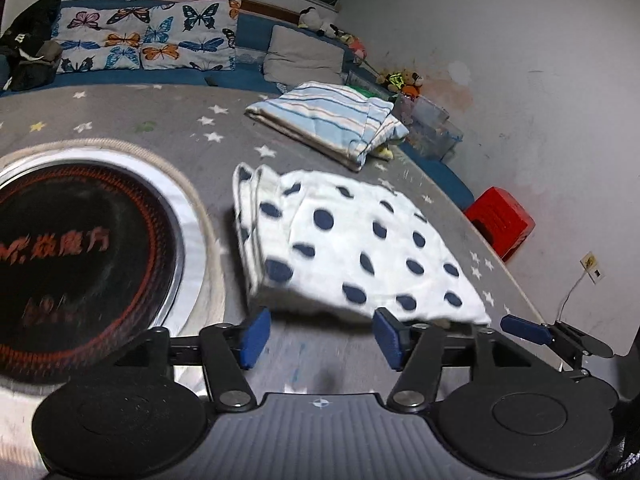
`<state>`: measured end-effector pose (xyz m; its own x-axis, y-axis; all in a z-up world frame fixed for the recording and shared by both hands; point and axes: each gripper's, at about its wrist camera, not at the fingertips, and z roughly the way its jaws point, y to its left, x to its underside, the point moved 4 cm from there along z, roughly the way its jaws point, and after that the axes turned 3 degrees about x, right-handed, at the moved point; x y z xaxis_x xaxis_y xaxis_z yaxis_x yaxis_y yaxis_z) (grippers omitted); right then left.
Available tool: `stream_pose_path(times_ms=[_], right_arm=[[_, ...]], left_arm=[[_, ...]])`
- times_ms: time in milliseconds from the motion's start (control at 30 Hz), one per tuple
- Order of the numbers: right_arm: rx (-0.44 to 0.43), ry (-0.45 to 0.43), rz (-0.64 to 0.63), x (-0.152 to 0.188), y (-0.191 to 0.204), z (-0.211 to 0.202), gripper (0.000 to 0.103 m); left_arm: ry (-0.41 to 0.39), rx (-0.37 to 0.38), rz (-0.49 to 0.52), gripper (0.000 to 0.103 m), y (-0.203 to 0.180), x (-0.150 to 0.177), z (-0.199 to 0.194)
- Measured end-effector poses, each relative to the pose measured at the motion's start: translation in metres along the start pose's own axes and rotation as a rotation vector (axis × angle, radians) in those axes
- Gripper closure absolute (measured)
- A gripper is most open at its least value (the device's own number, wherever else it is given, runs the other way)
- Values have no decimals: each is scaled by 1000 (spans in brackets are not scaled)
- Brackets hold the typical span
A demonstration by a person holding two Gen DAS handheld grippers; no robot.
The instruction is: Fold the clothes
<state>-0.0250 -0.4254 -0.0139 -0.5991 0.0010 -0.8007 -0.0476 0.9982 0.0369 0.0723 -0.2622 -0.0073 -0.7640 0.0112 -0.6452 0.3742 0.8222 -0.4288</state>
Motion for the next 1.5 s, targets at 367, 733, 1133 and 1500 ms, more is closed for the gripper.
stream_pose_path(times_ms=[367,733,1133,1500], right_arm=[[3,-28,79,15,22,-16,0],[0,-34,100,24,48,-24,0],[-17,-36,82,27,77,-29,0],[26,1,107,37,85,-25,0]], left_arm=[[-31,-49,15,3,6,31,-26],[-76,-63,40,0,6,53,-49],[-106,-63,33,0,7,67,-65],[-102,-110,56,0,8,79,-72]])
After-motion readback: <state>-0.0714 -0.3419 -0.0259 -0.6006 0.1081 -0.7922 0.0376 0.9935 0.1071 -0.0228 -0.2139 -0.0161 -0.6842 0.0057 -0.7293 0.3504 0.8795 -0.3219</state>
